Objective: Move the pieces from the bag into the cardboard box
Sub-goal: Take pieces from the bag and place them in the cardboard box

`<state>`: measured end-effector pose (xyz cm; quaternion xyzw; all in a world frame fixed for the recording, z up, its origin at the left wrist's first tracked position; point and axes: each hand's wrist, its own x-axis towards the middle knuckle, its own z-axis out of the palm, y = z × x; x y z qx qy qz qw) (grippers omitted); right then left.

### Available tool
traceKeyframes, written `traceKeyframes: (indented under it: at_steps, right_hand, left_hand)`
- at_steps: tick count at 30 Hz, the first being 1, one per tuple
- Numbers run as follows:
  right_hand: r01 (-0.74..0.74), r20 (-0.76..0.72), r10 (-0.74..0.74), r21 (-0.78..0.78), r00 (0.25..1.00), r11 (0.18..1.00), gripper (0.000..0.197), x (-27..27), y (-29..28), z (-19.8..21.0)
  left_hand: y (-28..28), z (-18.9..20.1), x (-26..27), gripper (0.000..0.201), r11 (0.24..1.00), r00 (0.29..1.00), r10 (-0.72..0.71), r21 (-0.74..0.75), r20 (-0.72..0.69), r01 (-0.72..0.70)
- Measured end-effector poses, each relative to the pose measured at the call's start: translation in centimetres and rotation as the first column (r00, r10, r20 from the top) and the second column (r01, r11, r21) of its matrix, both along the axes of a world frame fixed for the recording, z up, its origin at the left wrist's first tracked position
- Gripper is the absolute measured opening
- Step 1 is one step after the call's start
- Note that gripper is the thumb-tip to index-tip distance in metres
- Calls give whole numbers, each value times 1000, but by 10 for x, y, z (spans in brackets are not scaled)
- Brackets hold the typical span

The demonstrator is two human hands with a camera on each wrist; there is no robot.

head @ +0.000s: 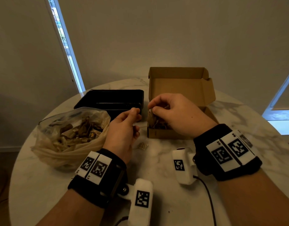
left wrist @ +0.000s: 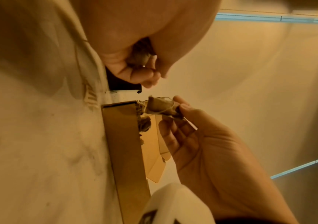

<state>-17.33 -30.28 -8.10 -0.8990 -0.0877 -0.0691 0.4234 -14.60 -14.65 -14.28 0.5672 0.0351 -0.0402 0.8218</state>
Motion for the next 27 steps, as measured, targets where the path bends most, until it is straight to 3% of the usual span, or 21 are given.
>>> traceKeyframes:
  at_steps: [4,13,22,27]
  right_hand:
    - [22,60,-25,44,998,999,13,1,-2,0]
    - [2,55,-8,110,998,994,11,3,-5,0]
    - [0,18,1,-29,1000,1000,12,-1,-2,-2]
    - [48,24,-46,-75,999,996,8,0,-5,2]
  left_hand:
    - [-2,3,-8,22,989,991,-128,77,31,126]
    - [-4,5,-12,20,966,968,-241,115,64,233]
    - [-2,5,-9,22,980,981,-182,90,60,176]
    - [-3,5,-12,26,963,965,-256,97,60,250]
